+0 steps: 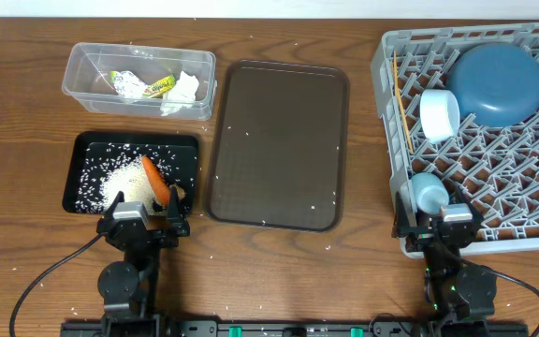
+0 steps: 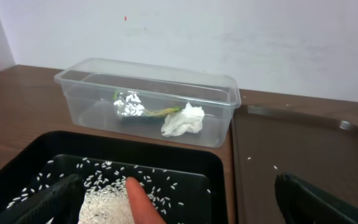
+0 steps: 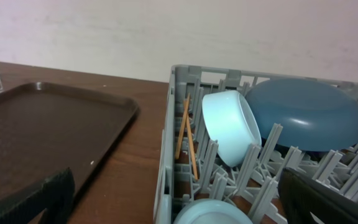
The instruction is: Sort waste into correct bins and load items into the dishwasher rack
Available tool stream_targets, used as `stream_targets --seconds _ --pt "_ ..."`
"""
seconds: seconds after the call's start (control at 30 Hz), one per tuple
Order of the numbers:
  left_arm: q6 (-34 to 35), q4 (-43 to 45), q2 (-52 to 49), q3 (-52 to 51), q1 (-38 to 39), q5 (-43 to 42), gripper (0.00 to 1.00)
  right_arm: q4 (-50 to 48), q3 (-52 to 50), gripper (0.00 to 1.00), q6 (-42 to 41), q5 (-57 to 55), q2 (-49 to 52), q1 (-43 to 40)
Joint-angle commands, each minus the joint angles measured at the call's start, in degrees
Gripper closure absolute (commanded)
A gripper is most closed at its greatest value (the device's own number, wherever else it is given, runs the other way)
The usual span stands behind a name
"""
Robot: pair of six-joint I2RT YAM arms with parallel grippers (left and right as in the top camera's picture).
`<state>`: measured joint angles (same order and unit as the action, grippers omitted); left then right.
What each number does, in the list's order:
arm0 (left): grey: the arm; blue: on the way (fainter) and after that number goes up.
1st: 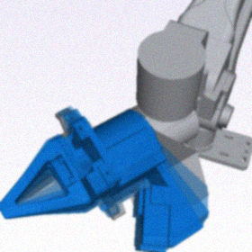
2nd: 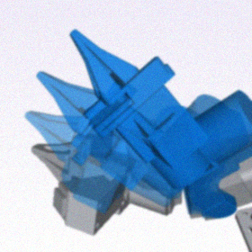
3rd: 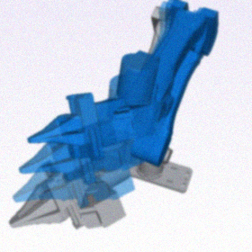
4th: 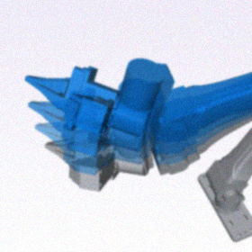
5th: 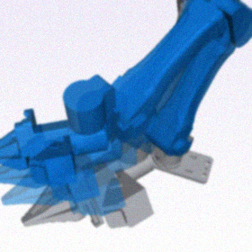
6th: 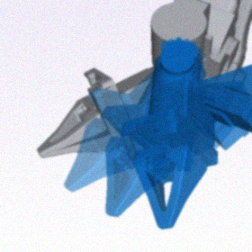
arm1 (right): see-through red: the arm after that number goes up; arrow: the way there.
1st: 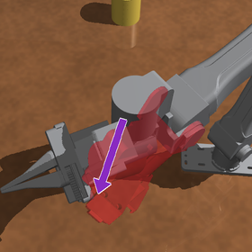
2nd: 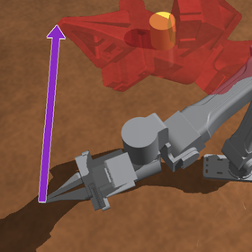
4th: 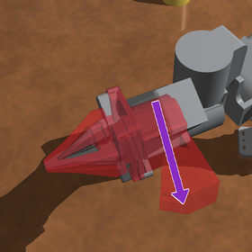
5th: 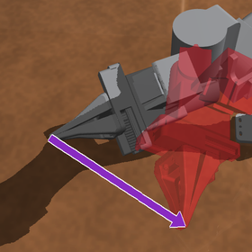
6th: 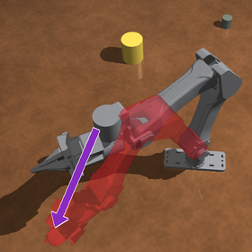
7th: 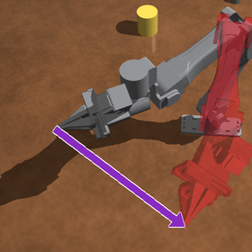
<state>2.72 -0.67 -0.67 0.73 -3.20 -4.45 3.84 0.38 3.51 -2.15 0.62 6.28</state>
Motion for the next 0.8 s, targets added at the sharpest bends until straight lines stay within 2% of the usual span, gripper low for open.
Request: stream_targets --seconds 0.0,0.77 --pt "-0.68 -3.41 0.57 -0.50 0.17 1.01 0.02 0.22 -0.07 0.01 -0.70 0.07 -0.31 0.33" --pt "0.11 -3.10 0.28 -0.50 0.17 0.85 0.02 0.22 -0.07 0.01 -0.70 0.07 -0.31 0.33"
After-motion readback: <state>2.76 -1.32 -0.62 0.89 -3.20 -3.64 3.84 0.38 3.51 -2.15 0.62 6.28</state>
